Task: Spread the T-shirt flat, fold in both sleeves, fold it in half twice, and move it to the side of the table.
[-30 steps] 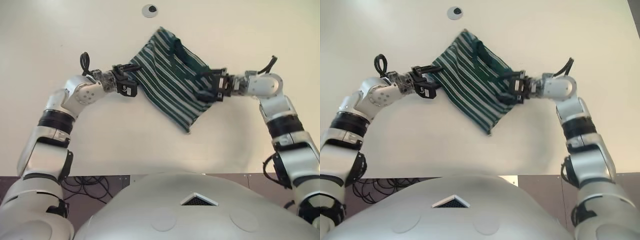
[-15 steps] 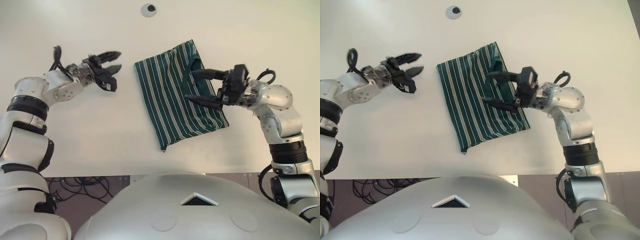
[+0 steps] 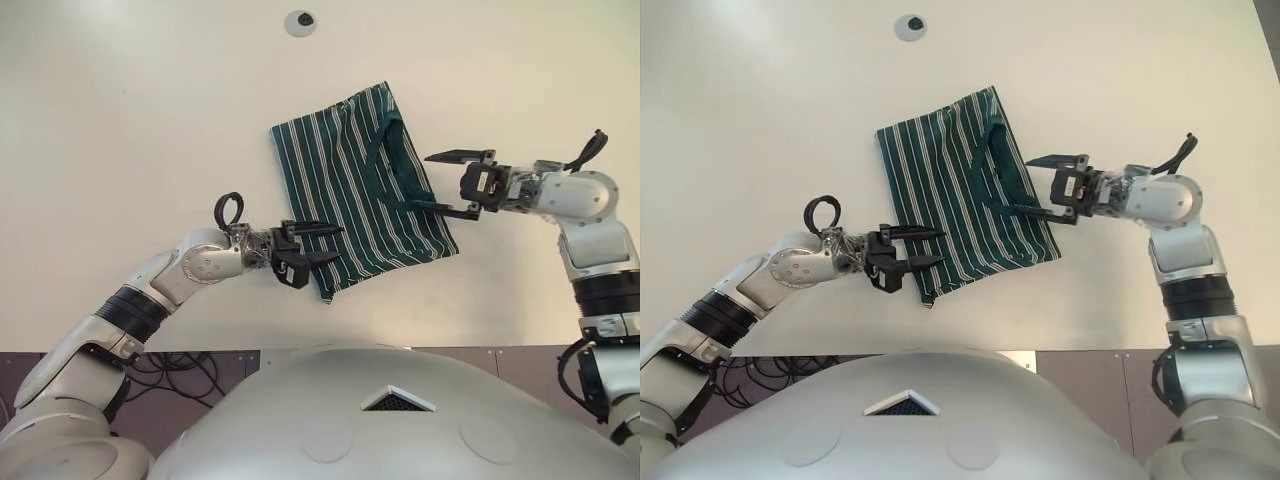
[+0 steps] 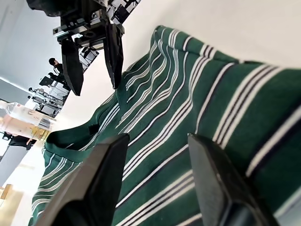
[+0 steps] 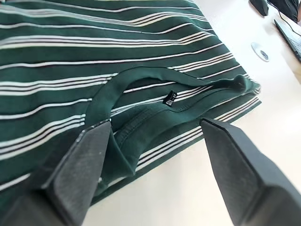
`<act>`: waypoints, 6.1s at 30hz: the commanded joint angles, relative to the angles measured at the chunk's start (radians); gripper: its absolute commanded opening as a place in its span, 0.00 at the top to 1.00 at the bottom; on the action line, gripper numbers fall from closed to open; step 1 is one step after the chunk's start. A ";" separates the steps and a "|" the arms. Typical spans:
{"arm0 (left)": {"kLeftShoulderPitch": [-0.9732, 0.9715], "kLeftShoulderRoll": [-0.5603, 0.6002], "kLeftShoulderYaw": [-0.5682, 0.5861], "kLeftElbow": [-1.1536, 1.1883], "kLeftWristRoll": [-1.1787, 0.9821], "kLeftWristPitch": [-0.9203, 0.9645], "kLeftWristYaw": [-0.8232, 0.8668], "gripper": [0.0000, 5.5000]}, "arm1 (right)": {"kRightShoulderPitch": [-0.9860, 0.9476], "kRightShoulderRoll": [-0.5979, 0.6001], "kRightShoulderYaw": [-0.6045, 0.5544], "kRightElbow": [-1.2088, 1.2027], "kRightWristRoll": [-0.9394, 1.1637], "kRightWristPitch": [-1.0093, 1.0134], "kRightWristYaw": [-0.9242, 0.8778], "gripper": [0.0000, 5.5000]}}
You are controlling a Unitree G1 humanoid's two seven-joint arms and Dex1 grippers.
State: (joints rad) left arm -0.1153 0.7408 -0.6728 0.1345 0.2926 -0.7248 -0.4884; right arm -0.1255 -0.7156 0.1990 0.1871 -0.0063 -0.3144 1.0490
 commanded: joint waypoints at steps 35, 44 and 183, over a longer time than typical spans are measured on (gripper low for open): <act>0.433 0.217 0.468 0.152 -0.038 -0.184 -0.177 0.59 | 0.298 -0.026 -0.112 0.089 0.048 -0.452 0.118 0.37; 0.346 0.144 0.377 0.248 0.124 -0.316 -0.076 0.59 | 0.298 -0.051 0.011 0.195 -0.038 -0.679 0.015 0.37; -0.138 -0.652 1.043 0.792 -0.319 -0.448 0.125 0.71 | -0.156 0.649 -0.189 0.675 -0.604 -0.900 -1.463 0.58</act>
State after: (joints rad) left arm -0.3164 0.0407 0.3775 0.8417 -0.1785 -1.0707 -0.4662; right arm -0.2880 -0.0525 -0.0185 0.7851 -0.5981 -1.2176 -0.3892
